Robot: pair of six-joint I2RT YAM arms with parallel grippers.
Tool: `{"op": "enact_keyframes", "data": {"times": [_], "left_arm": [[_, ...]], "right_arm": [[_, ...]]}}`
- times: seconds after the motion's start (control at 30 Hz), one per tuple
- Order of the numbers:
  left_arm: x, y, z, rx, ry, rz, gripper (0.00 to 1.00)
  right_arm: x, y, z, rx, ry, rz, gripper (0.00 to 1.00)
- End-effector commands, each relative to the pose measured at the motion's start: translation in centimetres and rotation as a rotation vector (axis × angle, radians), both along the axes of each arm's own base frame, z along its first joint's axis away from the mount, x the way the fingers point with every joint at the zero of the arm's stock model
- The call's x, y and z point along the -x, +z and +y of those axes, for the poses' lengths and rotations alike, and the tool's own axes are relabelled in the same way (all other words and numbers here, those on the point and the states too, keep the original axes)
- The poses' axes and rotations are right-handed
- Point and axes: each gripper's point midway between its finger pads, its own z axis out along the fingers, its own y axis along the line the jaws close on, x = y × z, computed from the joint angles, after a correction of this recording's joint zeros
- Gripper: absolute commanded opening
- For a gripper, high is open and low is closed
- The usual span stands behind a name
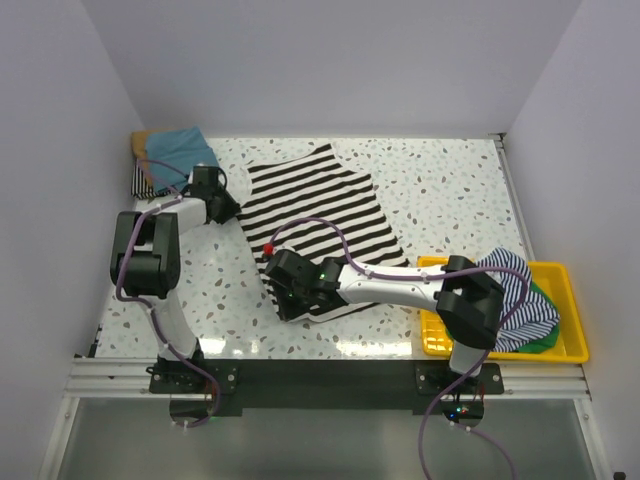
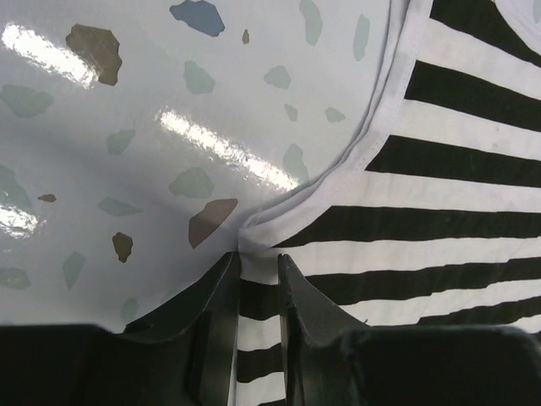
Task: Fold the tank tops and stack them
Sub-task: Fold the tank top
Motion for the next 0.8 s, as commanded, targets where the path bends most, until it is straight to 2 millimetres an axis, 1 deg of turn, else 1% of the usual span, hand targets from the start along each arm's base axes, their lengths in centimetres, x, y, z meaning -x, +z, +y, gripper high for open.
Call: {"op": "enact_keyframes", "data": {"times": [0.0, 0.07, 0.1, 0.17, 0.2, 0.27, 0.33, 0.37, 0.4, 0.43, 0.47, 0.5, 0.57, 0.6, 0.63, 0.67, 0.7, 0.73, 0.77], "left_arm": [[-0.2, -1.4, 0.9, -0.077, 0.012, 0.038, 0.29], [-0.1, -1.5, 1.0, -0.091, 0.022, 0.046, 0.25], [-0.1, -1.5, 1.2, -0.102, 0.027, 0.044, 0.20], [-0.3, -1.5, 1.5, -0.117, 0.037, 0.047, 0.15], [-0.6, -1.1, 1.7, -0.131, 0.045, 0.044, 0.07], [-0.8, -0.7, 2.1, -0.150, 0.056, 0.048, 0.00], [-1.4, 0.7, 2.9, -0.184, 0.084, 0.034, 0.00], [-1.6, 1.3, 3.3, -0.194, 0.093, 0.024, 0.00], [-1.9, 2.2, 4.1, -0.211, 0.118, 0.014, 0.00], [-2.1, 3.0, 4.5, -0.217, 0.130, -0.001, 0.00], [-2.6, 3.9, 4.8, -0.222, 0.135, -0.021, 0.00], [-2.8, 4.6, 5.4, -0.226, 0.146, -0.031, 0.00], [-2.8, 5.5, 6.3, -0.248, 0.167, -0.029, 0.00], [-2.9, 6.3, 7.0, -0.265, 0.186, -0.037, 0.00], [-3.0, 7.0, 7.3, -0.278, 0.185, -0.048, 0.00], [-3.0, 7.5, 7.5, -0.287, 0.189, -0.054, 0.00], [-3.2, 8.5, 7.8, -0.299, 0.197, -0.072, 0.00], [-3.3, 9.0, 7.8, -0.307, 0.187, -0.082, 0.00], [-3.7, 9.7, 7.9, -0.315, 0.186, -0.097, 0.00]], "right_arm": [[0.0, 1.7, 0.3, -0.050, -0.008, -0.010, 0.00], [-0.1, 1.8, 0.2, -0.051, -0.010, -0.015, 0.00], [-0.1, 1.8, 0.2, -0.051, -0.010, -0.015, 0.00], [0.0, 2.0, 0.3, -0.060, -0.006, -0.011, 0.00], [0.0, 2.1, 0.4, -0.063, -0.006, -0.012, 0.00], [0.2, 2.1, 0.9, -0.075, 0.000, 0.006, 0.00], [0.3, 2.5, 2.0, -0.106, 0.010, 0.020, 0.00], [0.8, 2.7, 2.7, -0.123, 0.025, 0.044, 0.00], [0.8, 3.0, 3.9, -0.142, 0.034, 0.047, 0.00], [1.2, 3.0, 4.7, -0.151, 0.044, 0.056, 0.00], [1.5, 4.1, 6.1, -0.192, 0.061, 0.073, 0.00], [1.5, 3.5, 7.0, -0.195, 0.066, 0.088, 0.00], [1.8, 3.9, 8.7, -0.230, 0.076, 0.111, 0.00], [1.9, 5.3, 10.2, -0.277, 0.101, 0.123, 0.00], [2.0, 4.7, 11.0, -0.275, 0.106, 0.143, 0.00], [2.1, 5.0, 11.7, -0.289, 0.115, 0.155, 0.00], [2.2, 6.4, 12.8, -0.331, 0.135, 0.163, 0.00], [2.1, 6.1, 13.2, -0.332, 0.133, 0.169, 0.00], [2.1, 6.7, 13.6, -0.347, 0.128, 0.171, 0.00]]}}
